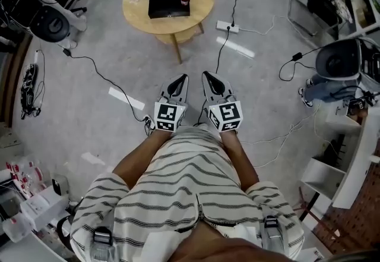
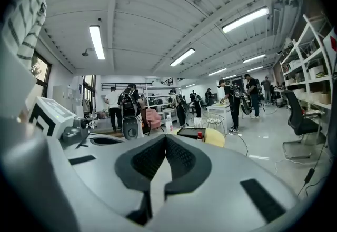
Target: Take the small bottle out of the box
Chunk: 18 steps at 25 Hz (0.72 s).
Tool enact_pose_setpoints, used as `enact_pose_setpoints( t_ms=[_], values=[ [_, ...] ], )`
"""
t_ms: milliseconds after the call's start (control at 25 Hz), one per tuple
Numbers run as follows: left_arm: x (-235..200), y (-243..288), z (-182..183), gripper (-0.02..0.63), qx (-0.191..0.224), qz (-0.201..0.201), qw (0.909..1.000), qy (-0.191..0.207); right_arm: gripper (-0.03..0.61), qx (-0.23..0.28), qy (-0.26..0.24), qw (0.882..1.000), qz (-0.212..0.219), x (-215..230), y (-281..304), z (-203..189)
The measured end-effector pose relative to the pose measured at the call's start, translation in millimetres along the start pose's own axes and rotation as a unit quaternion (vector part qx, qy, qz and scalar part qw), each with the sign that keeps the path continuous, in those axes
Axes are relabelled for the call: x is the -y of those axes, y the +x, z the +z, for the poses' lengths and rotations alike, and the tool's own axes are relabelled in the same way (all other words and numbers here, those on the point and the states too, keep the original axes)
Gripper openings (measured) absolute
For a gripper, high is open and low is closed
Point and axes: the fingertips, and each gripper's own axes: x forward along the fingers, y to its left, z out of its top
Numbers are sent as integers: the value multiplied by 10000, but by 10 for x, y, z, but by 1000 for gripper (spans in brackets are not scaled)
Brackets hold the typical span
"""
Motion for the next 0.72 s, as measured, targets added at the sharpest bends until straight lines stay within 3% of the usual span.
enact_pose_setpoints(
  t_ms=[200,440,720],
  values=[
    [-238,307,76,21,-56,-138,9998,98,18,-61,11,9999,-116,201,424,66],
    [-859,793,289,21,-3,-131,9999,-1,18,-108,7,9998,-185,387,1128,177],
    [-1512,1247,472,21,-135,-387,9992,3,18,-196,28,9988,-455,540,1897,396]
  ],
)
